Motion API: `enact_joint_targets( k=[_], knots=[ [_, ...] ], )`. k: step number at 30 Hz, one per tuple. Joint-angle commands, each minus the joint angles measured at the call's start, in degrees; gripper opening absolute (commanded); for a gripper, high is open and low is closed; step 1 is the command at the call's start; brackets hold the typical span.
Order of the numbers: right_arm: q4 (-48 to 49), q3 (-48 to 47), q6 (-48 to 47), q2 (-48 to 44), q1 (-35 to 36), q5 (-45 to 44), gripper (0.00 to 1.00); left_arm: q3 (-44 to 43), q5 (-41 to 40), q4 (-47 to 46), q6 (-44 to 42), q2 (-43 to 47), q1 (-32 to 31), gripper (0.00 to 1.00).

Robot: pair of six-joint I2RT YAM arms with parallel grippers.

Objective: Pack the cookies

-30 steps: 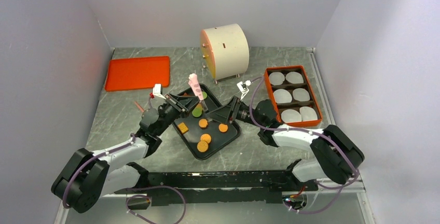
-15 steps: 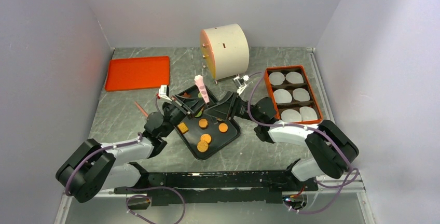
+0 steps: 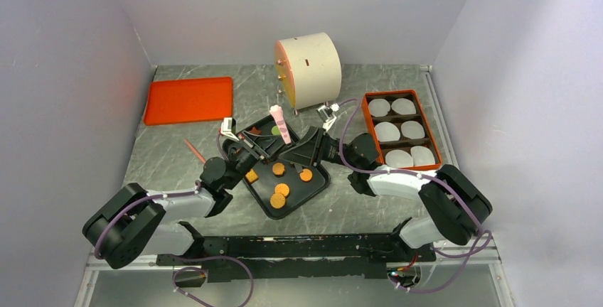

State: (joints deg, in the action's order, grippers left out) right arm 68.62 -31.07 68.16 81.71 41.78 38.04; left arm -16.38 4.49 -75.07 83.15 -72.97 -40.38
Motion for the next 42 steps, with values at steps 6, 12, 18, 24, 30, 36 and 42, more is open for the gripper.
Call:
enact_joint_targets(
  k=[6, 12, 18, 24, 30, 36, 42],
  knots=[
    [0.09, -1.51, -3.6, -5.1, 0.0, 1.6, 0.66, -0.13, -0.47, -2.23, -2.65, 2.57, -0.49, 0.05],
    [-4.67, -2.3, -6.77, -7.83, -0.44, 1.6, 0.66, -1.08, 0.46, 2.52, -3.93, 4.41, -0.49, 0.05],
    [-4.97, -2.15, -7.45, -8.5, -0.63, 1.89, 0.62, -1.17, 1.86, 2.51, -4.06, 4.54, -0.49, 0.05],
    [-4.48, -2.53, -8.23, -8.14, -0.62, 3.34, 0.5, -1.69, 4.54, 2.27, -6.06, 4.43, -0.49, 0.05],
    [-15.0, -3.83, -15.67, -11.28, -0.73, 2.93, 0.38, -2.19, 2.84, 14.94, -12.39, 11.9, 0.52, 0.08],
    [-29.75, -6.6, -26.46, -15.67, -0.68, -0.28, 0.37, -4.4, -6.85, 40.07, -22.97, 24.87, 0.77, 0.43],
    [-43.02, -10.94, -35.8, -17.16, -0.68, -4.01, 0.35, -5.41, -15.16, 56.56, -25.97, 34.66, 0.83, 0.68]
  ],
)
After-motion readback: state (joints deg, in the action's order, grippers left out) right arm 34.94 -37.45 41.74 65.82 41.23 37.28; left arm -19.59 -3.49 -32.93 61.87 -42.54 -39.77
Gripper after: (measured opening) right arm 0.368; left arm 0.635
